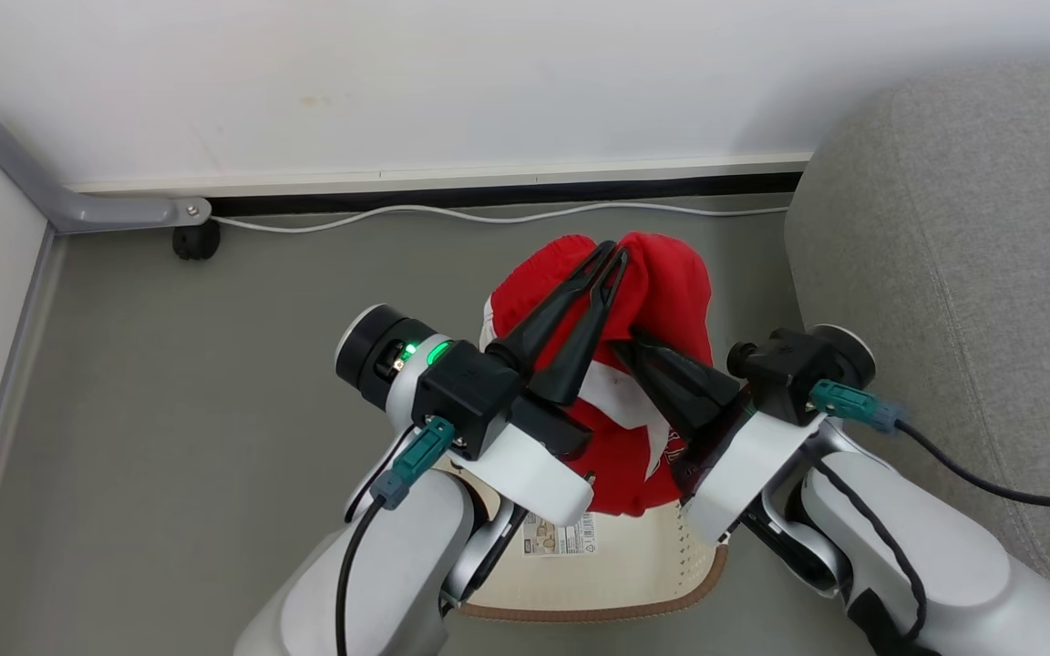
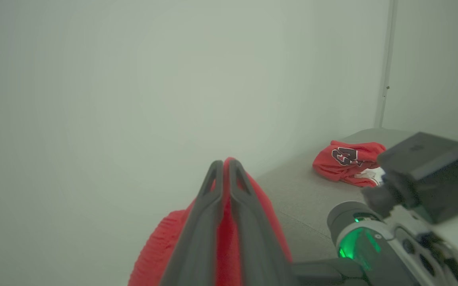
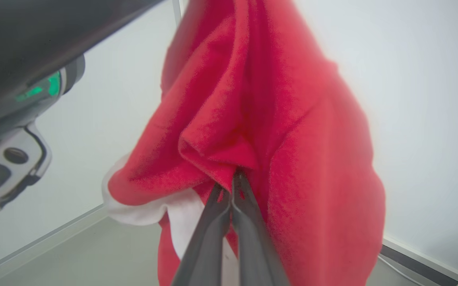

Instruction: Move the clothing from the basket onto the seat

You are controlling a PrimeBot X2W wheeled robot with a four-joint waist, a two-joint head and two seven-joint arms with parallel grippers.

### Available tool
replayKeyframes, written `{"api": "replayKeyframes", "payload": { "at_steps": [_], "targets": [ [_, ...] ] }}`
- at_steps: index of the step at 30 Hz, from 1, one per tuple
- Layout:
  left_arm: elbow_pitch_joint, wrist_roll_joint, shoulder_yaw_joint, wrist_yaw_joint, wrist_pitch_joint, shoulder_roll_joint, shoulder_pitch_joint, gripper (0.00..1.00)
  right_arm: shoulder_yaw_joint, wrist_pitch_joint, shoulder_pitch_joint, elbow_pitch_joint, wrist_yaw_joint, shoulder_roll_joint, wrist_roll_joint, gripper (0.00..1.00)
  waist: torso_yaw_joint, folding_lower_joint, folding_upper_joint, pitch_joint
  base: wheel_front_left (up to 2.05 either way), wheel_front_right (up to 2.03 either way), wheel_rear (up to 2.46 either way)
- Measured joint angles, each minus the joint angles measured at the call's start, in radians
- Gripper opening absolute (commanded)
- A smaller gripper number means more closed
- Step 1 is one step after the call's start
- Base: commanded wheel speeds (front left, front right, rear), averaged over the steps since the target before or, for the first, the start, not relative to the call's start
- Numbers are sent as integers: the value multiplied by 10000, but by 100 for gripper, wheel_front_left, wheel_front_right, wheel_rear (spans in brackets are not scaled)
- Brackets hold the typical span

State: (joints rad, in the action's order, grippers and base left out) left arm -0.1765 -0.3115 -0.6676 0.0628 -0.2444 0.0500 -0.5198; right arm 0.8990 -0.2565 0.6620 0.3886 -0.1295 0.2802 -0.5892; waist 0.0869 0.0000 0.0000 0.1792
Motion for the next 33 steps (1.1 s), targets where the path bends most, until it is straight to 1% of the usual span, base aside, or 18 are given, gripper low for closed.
{"api": "replayKeyframes", "payload": {
  "at_steps": [1, 3, 12, 20, 28, 31, 32, 33],
  "targets": [
    [-52, -54, 19, 0, -31, 0, 0, 100, -90, 0, -12, -73, 0, 19, 8, 0, -38, 0, 0, 7, 0, 0, 0],
    [-111, -82, 50, 0, -36, 2, 0, 100, -192, 0, -29, -159, 0, 29, 17, 0, -82, 0, 0, 12, 0, 0, 0],
    [-675, -167, 345, -17, -75, 61, 10, 100, -1273, 4, -456, -1045, 0, 205, 489, 0, -544, 0, 0, 49, 0, 0, 0],
    [-993, -253, 637, -240, -113, 173, 259, 100, -2380, 4, -626, -1768, 0, 474, 863, 0, -1164, 0, 0, 22, 0, 0, 0],
    [-1335, -232, 897, -546, -113, 307, 640, 100, -3179, 4, -728, -2428, 0, 558, 1074, 0, -2141, 0, 1, -14, 0, 0, 0],
    [-1492, -219, 999, -683, -113, 330, 813, 100, -3448, 4, -736, -2568, 0, 568, 1129, 0, -2589, 0, 0, -46, 0, 0, 0],
    [-1593, -217, 1053, -767, -113, 339, 918, 100, -3613, 2, -737, -2665, 0, 583, 1147, 0, -2903, 0, 0, -73, 0, 0, 0],
    [-1611, -215, 1089, -807, -113, 339, 972, 100, -3710, 2, -737, -2738, 0, 593, 1149, 0, -3061, 0, 0, -88, 0, 0, 0]
  ]
}}
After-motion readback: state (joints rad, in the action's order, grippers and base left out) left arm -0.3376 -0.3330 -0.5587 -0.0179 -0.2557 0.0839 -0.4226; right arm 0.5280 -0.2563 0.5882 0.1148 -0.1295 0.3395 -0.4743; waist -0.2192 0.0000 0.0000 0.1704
